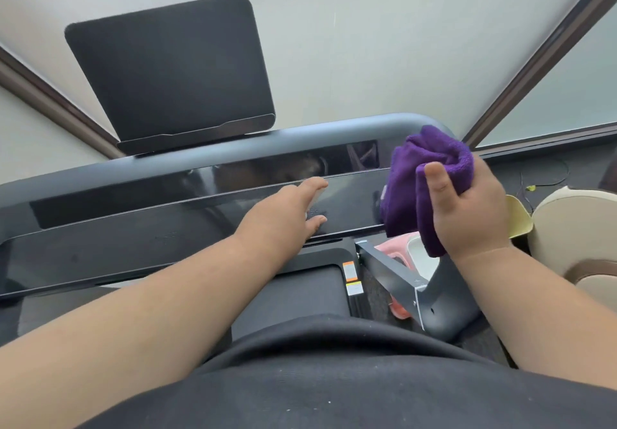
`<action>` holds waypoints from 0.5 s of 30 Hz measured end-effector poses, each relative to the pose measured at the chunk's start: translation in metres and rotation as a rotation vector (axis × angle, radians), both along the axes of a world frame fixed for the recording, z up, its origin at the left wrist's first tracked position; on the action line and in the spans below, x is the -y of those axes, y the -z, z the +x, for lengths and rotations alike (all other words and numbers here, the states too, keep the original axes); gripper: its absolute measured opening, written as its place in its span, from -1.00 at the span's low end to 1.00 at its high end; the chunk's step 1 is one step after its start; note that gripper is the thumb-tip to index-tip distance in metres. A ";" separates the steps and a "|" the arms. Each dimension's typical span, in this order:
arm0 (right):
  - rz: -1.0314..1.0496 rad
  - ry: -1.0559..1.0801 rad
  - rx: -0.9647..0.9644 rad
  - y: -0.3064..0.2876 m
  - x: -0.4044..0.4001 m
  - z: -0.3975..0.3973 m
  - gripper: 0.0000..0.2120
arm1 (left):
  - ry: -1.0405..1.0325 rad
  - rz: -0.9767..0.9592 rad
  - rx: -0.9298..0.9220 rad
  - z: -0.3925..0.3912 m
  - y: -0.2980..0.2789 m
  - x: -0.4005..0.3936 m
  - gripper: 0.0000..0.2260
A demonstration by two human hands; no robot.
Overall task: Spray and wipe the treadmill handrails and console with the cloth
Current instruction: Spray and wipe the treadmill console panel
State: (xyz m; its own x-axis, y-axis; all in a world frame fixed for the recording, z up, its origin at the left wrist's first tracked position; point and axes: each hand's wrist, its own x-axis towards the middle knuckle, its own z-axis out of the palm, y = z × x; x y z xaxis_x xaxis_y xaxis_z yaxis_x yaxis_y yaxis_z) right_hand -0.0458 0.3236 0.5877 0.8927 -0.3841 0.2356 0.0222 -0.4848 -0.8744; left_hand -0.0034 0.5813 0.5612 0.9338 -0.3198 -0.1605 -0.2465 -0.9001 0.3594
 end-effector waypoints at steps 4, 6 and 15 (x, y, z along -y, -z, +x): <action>-0.015 0.005 0.045 -0.006 0.010 -0.021 -0.58 | 0.113 0.021 0.004 0.018 0.003 0.039 -0.57; -0.040 -0.097 0.013 -0.002 0.006 -0.039 -0.60 | 0.142 0.020 0.008 0.025 0.006 0.053 -0.57; -0.011 -0.182 -0.174 0.009 -0.001 -0.098 -0.51 | 0.254 0.054 0.002 0.035 0.017 0.099 -0.65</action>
State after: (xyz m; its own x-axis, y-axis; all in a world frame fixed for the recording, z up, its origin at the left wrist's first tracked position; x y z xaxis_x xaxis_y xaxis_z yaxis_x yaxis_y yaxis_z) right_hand -0.1443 0.3247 0.5787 0.9743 -0.2119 0.0760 -0.0404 -0.4965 -0.8671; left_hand 0.0319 0.4821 0.5442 0.8248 -0.5354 -0.1818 -0.4680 -0.8269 0.3119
